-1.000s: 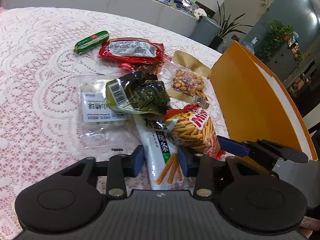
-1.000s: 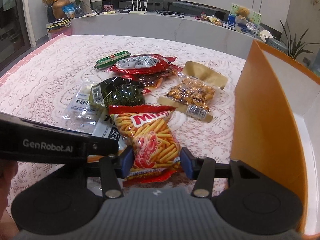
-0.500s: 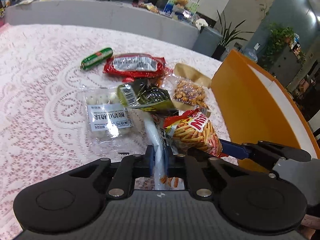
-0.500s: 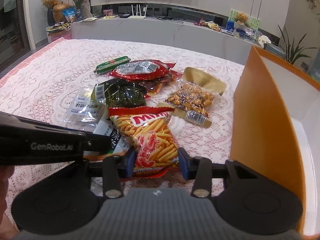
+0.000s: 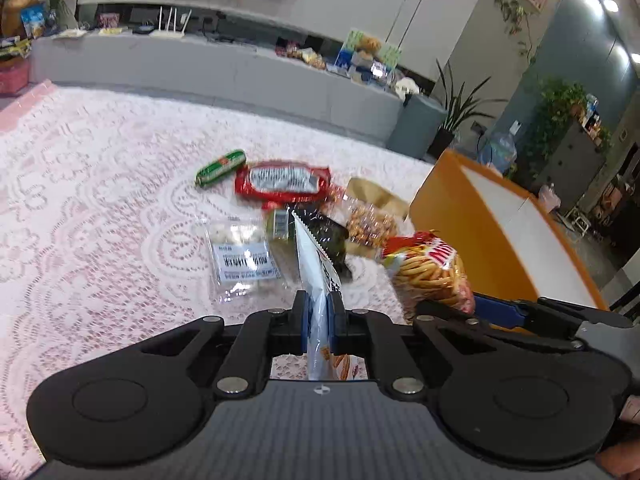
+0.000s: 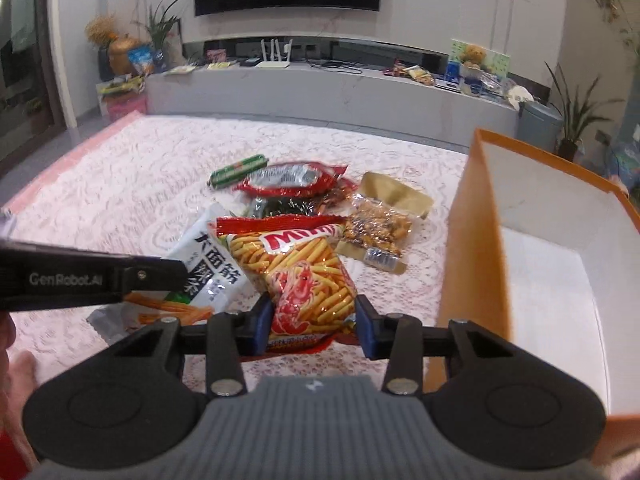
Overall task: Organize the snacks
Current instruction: 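Carry both snack packs over the orange box with both tools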
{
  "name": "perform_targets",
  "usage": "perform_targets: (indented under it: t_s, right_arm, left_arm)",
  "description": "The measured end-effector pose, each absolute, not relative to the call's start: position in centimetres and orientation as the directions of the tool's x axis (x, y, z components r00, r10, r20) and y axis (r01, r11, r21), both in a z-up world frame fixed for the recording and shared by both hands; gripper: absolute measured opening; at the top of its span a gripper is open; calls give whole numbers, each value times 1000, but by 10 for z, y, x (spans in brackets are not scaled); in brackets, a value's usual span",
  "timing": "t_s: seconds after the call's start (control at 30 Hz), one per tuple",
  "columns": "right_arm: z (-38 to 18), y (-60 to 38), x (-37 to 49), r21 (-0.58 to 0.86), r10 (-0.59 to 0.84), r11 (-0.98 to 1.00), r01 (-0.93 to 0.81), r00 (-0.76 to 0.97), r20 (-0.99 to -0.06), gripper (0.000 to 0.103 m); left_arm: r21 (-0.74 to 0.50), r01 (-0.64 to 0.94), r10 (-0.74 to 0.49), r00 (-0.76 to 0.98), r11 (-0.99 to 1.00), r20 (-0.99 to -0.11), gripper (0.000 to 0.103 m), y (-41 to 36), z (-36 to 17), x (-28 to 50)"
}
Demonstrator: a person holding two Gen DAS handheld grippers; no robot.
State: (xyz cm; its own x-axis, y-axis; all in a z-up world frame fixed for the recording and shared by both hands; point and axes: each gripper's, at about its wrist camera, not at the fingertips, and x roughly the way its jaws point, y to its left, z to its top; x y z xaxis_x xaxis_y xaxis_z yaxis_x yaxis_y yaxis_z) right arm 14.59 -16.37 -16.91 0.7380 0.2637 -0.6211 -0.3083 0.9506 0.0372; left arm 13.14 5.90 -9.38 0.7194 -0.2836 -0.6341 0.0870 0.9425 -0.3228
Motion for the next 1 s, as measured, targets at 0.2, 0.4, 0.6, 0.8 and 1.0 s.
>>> perform_targets:
  t_s: [0.2, 0.4, 0.6, 0.8, 1.0]
  right_arm:
    - [-135, -187, 129, 135, 304, 950, -281, 738, -602, 41]
    - [-98, -226, 120, 225, 332, 943, -244, 735, -592, 41]
    - [-76, -279, 115, 270, 299, 949, -164, 743, -598, 41]
    - [-68, -325, 120, 266, 252, 959, -98, 725, -641, 41]
    - [-76, -353, 141, 244, 215, 968, -54, 680, -701, 41]
  left_arm:
    - [-304, 120, -284, 760, 945, -584, 9, 50, -57, 113]
    - [-303, 180, -323, 783, 936, -533, 9, 26, -23, 108]
    - [-301, 264, -387, 775, 917, -500, 9, -18, -5, 116]
    - [-292, 352, -456, 738, 889, -498, 9, -64, -1, 133]
    - [-274, 418, -498, 675, 866, -545, 9, -106, -15, 157]
